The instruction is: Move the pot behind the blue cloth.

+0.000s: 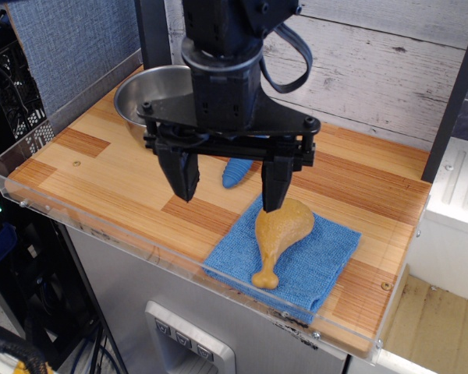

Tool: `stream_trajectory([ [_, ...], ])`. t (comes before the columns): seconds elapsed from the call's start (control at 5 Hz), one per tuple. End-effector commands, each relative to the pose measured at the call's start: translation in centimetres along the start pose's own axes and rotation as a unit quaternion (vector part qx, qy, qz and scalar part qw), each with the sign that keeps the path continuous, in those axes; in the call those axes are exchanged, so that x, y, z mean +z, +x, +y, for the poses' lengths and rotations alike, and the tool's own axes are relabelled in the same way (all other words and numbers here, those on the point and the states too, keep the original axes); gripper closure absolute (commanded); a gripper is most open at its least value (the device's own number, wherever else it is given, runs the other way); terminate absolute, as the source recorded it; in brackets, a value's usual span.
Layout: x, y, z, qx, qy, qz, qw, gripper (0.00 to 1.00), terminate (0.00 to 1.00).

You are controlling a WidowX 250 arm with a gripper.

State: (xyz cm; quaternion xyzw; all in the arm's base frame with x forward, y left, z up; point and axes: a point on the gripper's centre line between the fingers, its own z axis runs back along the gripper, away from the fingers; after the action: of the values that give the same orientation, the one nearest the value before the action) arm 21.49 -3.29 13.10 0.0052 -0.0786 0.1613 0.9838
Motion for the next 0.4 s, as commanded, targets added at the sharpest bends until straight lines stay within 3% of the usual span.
stream_trajectory([
  [0.0,0.0,0.0,0.0,0.000,0.000,0.000,1.0000,0.00,0.00],
  [0.2,-1.4,2.0,2.9,0.018,0.003,-0.001,0.9998,0.00,0.00],
])
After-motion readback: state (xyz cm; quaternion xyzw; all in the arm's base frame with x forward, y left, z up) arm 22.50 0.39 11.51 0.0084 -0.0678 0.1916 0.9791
